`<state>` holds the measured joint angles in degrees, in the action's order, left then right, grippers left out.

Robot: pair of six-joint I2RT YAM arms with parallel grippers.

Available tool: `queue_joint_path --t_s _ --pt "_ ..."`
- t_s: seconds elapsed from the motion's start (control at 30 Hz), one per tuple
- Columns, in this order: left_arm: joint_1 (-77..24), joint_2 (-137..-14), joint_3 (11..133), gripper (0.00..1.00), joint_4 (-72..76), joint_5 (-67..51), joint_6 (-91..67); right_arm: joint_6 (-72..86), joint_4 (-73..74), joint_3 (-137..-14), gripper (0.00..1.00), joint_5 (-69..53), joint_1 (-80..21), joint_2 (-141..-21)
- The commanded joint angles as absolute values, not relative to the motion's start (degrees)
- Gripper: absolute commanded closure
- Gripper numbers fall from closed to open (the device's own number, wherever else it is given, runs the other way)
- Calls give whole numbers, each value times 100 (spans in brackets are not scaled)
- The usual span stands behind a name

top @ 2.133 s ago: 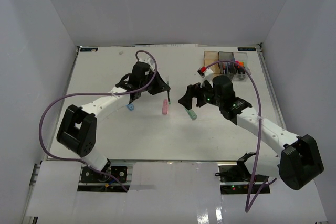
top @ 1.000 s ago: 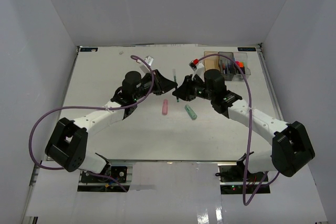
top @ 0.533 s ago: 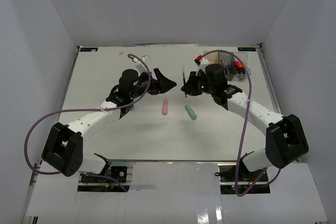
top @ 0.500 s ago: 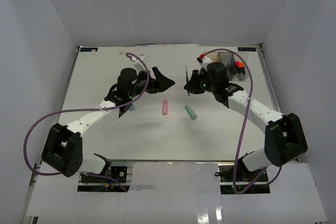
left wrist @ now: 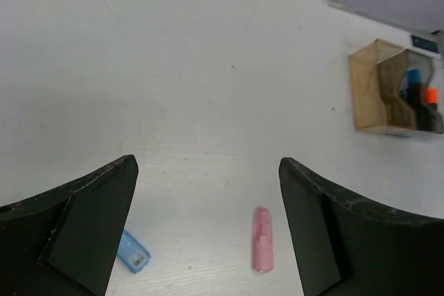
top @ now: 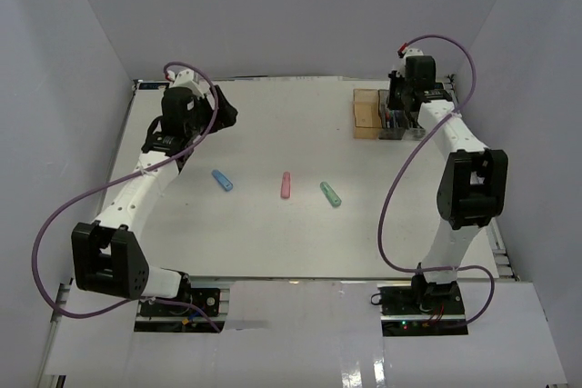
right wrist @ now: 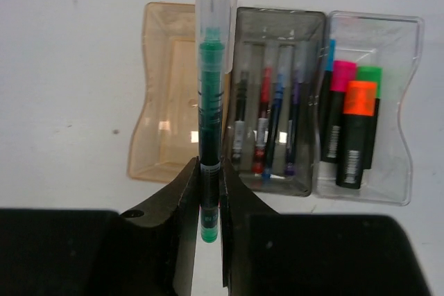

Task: Sort the stationery into containers
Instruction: Place the pen in the storage box.

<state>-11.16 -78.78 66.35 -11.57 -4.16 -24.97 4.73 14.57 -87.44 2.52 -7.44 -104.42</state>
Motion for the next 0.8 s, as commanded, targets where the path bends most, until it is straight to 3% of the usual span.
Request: queue_joint_path --t_s 0.0,0.37,0.5,0.77 --pt "-1134 -7726 6138 6 -1215 237 -1960 70 1802 -9350 92 510 -554 -10889" --pt "-923 -7761 6082 6 -1230 18 -2021 -193 1907 -9984 91 430 -352 -12023" --pt "-914 -7787 6082 6 -1231 9 -2048 -193 1890 -9949 87 466 -352 -12234" --pt "-914 -7866 6082 6 -1230 -281 -2065 -281 1899 -9721 57 615 -352 -11901"
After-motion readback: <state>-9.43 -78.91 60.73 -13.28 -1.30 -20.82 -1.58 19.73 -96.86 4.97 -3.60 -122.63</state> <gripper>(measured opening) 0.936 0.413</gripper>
